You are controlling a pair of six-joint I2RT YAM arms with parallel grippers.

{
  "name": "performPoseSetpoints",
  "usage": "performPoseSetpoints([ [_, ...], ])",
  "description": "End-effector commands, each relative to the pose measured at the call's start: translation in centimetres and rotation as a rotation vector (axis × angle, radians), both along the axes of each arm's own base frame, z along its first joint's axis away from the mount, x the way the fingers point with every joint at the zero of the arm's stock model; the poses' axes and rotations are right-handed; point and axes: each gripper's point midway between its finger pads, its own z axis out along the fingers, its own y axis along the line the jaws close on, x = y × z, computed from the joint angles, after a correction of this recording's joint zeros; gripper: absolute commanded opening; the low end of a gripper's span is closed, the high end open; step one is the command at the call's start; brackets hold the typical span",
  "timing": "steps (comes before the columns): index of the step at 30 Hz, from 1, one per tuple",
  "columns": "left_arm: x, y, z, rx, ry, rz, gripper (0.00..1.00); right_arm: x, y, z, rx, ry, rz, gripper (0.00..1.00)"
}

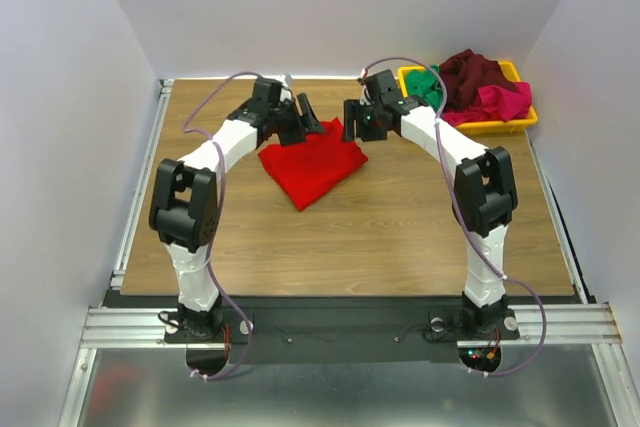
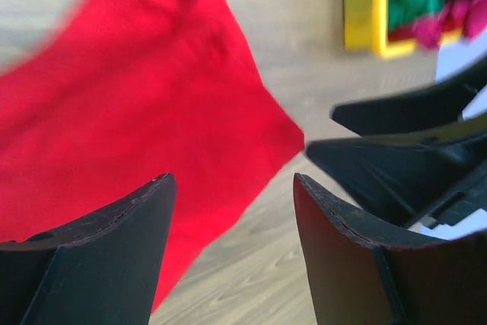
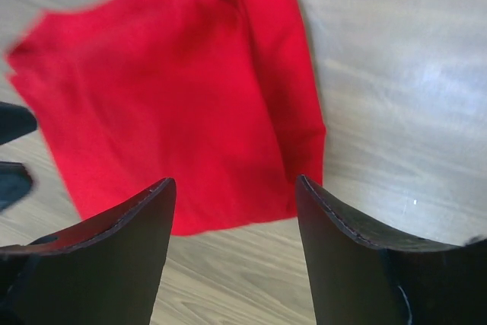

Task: Fold and stack the t-shirts
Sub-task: Fold the tshirt

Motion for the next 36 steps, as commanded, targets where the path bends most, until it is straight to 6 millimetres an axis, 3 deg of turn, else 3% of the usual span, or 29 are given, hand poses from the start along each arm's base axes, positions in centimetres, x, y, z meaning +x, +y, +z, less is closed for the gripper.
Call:
performPoseSetpoints([
  [1,0.2,-1.4,-2.6,-0.001,0.054,-0.055,0.73,0.0,-0.2,-0.9,-0.008,-0.006,0.023,0.69],
  [12,-1.2,-0.8,-10.3,0.054,0.22,-0.037,0.73,-0.8,-3.2,-9.0,-0.183,0.105,-0.043,0.66],
  [18,-1.6,-0.4,-11.8,0.078,0.238,-0.045,0.73,-2.0,-5.2,-12.2,-0.281,0.152,-0.06,0.66],
  [23,-1.3,-0.6,-11.9,0.08,0.23,-0.056,0.73,-2.5,-5.6,-13.3,-0.307,0.169,-0.044,0.66],
  [28,-0.2,-0.8,-10.6,0.099,0.167,-0.088,0.73,-2.9,-4.8,-11.9,-0.256,0.163,-0.025,0.65],
  [32,0.3,-1.3,-10.5,0.104,0.151,-0.121,0.73,-4.8,-3.9,-10.8,-0.176,0.199,-0.005,0.65],
  [36,-0.1,-2.5,-11.1,0.111,0.14,-0.183,0.73,-8.5,-3.9,-11.4,-0.122,0.287,0.027,0.65],
])
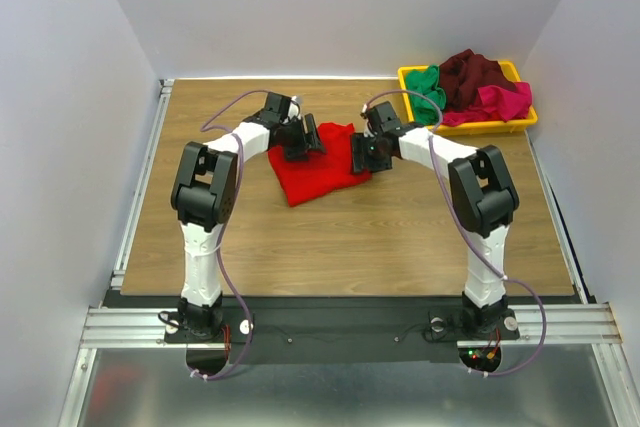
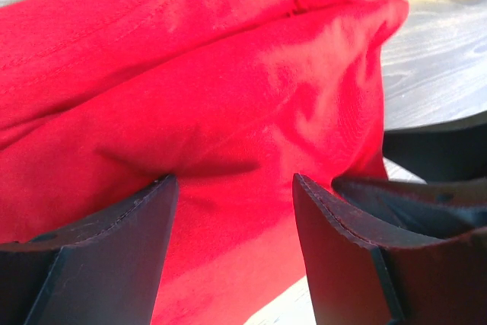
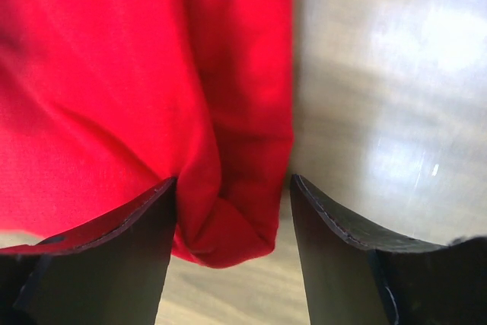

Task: Fold and stack the t-shirts
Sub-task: Fold the tshirt, then neatly place the folded tshirt to the corner

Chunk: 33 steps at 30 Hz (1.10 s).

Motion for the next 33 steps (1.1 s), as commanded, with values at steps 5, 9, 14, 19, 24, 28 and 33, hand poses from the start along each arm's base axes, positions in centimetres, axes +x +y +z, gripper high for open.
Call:
performPoseSetpoints([
  [5,-0.3,-2.7,1.4,-0.007,-0.078,-0.14,0.73,-5.6,-1.4,0.8,0.034,0.115,0.004,0.65],
  [9,-0.1,-2.8,5.1,-0.029,-0.141,-0.137,0.73,-4.9,-2.1,3.5,0.01,0.048,-0.02,0.68],
  [14,-1.1,-1.4,11.7,-0.043,-0.25,-0.098,0.74,-3.0,-2.3,7.5,-0.003,-0.035,-0.044,0.72],
  [19,-2.0,3.1,14.4,-0.088,-0.28,0.02,0.78,-1.2,-2.1,8.6,0.007,-0.062,-0.069,0.73],
  [24,-2.4,7.5,11.7,-0.015,-0.234,0.087,0.9,0.2,-1.4,6.8,0.0,-0.035,-0.061,0.73],
  [28,-3.6,8.4,8.5,0.038,-0.186,0.068,0.91,0.7,-1.7,4.4,-0.032,0.003,-0.08,0.72],
  [33,-5.7,7.2,5.7,-0.024,-0.124,-0.007,0.95,0.1,-2.8,1.7,-0.077,0.054,-0.1,0.6],
])
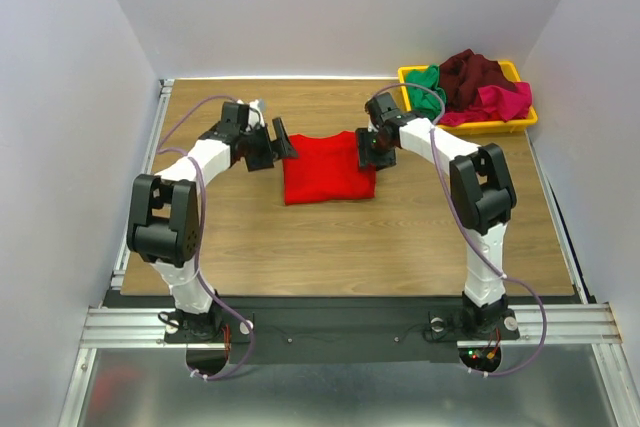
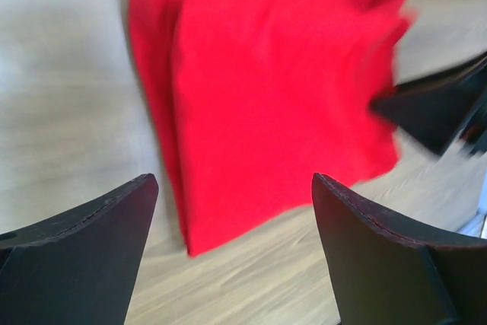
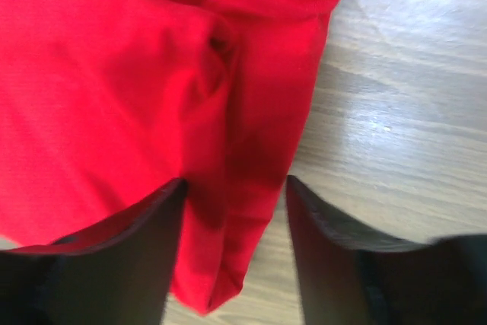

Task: Fold and stack the t-shirts
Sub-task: Neatly place the folded tshirt to the corner

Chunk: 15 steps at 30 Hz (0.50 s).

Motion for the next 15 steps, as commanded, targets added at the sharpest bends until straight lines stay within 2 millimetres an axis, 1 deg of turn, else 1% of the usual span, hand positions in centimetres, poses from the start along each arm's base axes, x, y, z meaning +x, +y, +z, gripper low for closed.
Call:
performPoseSetpoints([
  [1,-2.3,-1.1,-1.7,-0.033,0.026,-0.092,0.97,0.1,-1.4,-1.3,-0.041,0.019,-0.037,0.57],
  [2,-2.6,-1.1,-2.0,-0.035,0.032,-0.094,0.97,-0.2,-1.7,-1.8,-0.051,0.031,-0.039,0.54],
  [4,-3.3,-0.8,-2.9,-0.026,0.046,-0.094,0.98,-0.5,-2.0,-2.6,-0.063,0.048,-0.036,0.51],
  [7,-3.9,-0.4,-4.5,-0.005,0.073,-0.079,0.98,-0.9,-2.2,-3.3,-0.072,0.066,-0.035,0.5],
  [9,-4.1,-0.5,-5.1,-0.017,0.087,-0.079,0.98,-1.1,-2.2,-3.7,-0.076,0.076,-0.035,0.49],
  [11,-4.0,-1.0,-5.7,-0.042,0.095,-0.082,0.98,-1.3,-2.4,-4.0,-0.081,0.084,-0.035,0.48],
  [12,-3.6,-1.1,-5.6,-0.05,0.079,-0.084,0.98,-1.4,-2.4,-4.0,-0.081,0.085,-0.033,0.48],
  [14,-3.5,-1.4,-6.1,-0.058,0.091,-0.089,0.98,-1.6,-2.5,-4.2,-0.084,0.091,-0.033,0.47],
  [15,-3.1,-1.7,-5.9,-0.064,0.075,-0.092,0.98,-1.6,-2.5,-4.3,-0.084,0.092,-0.033,0.47],
])
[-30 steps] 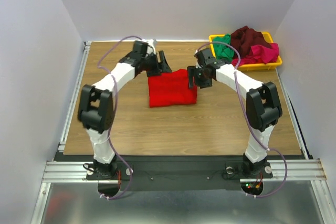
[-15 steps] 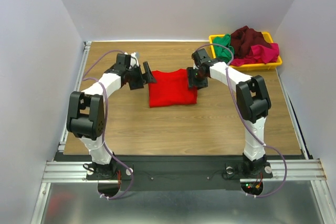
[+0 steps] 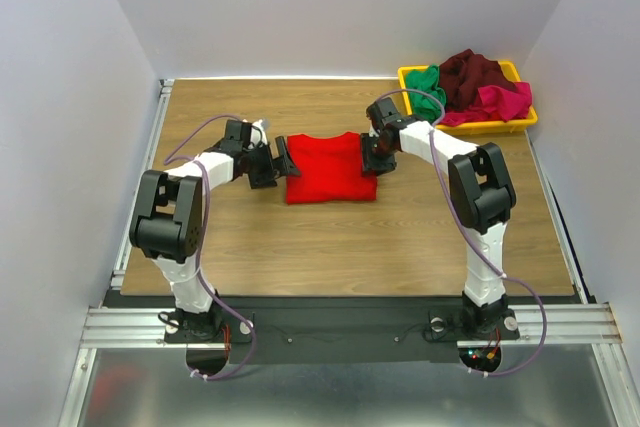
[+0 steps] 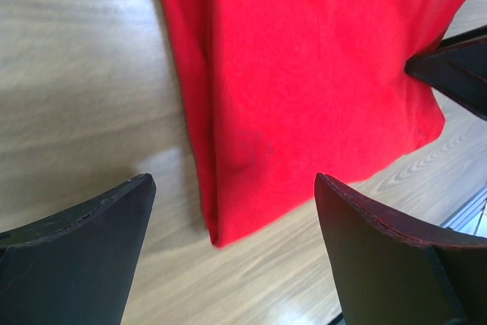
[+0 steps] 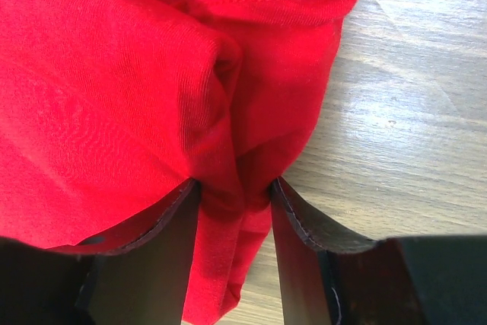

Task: Fold and stack the t-shirts
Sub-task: Neatly place the folded tshirt to the corner

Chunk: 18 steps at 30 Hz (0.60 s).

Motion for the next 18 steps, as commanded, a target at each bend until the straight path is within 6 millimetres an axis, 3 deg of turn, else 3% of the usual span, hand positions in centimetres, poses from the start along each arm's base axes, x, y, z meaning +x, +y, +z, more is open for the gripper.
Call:
performPoseSetpoints([
  [1,1.3,-1.3,0.3,-0.049,-0.056,-0.03,0.98,-0.8,-1.3,-1.6,-0.048,0.039,-0.011,0.47],
  [11,1.9,-2.6,-2.7,-0.035,-0.037,-0.042,0.98,-0.8,-1.0,-1.0,-0.031,0.031,-0.001,0.47],
  [18,0.2,-6.9,-3.7,-0.043,-0.014,-0.126,0.98,-0.9,-0.4,-0.8,0.004,0.041,0.016,0.46],
])
